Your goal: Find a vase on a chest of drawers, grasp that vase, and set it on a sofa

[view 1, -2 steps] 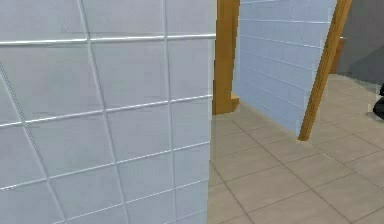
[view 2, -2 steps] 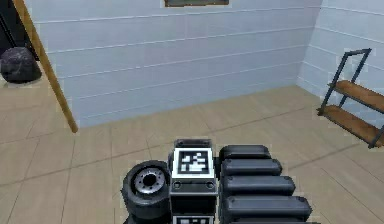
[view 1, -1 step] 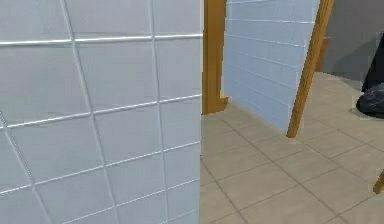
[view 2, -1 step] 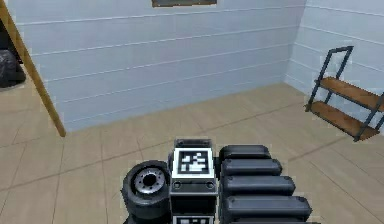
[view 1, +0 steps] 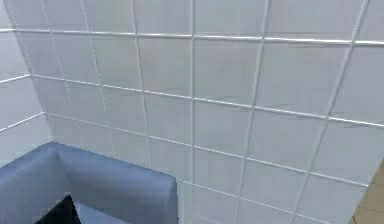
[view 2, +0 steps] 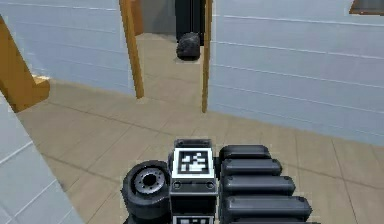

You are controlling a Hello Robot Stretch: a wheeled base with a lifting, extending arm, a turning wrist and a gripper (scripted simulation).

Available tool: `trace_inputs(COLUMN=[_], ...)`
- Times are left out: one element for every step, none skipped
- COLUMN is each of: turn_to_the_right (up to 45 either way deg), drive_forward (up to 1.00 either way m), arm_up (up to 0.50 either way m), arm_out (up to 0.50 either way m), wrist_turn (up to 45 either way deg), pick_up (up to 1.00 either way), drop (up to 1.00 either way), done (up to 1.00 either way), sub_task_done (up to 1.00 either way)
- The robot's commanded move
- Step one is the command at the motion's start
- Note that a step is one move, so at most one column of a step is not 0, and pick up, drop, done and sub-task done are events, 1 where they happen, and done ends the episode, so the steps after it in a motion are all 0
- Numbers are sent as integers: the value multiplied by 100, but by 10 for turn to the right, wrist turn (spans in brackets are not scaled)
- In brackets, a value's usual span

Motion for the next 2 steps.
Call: trace_inputs(turn_to_the_right=[-450, -420], drive_forward=[0, 0], arm_up=[0, 0], arm_out=[0, 0], wrist_turn=[0, 0], pick_up=[0, 0], drop=[0, 0], done=[0, 0], sub_task_done=[0, 0])
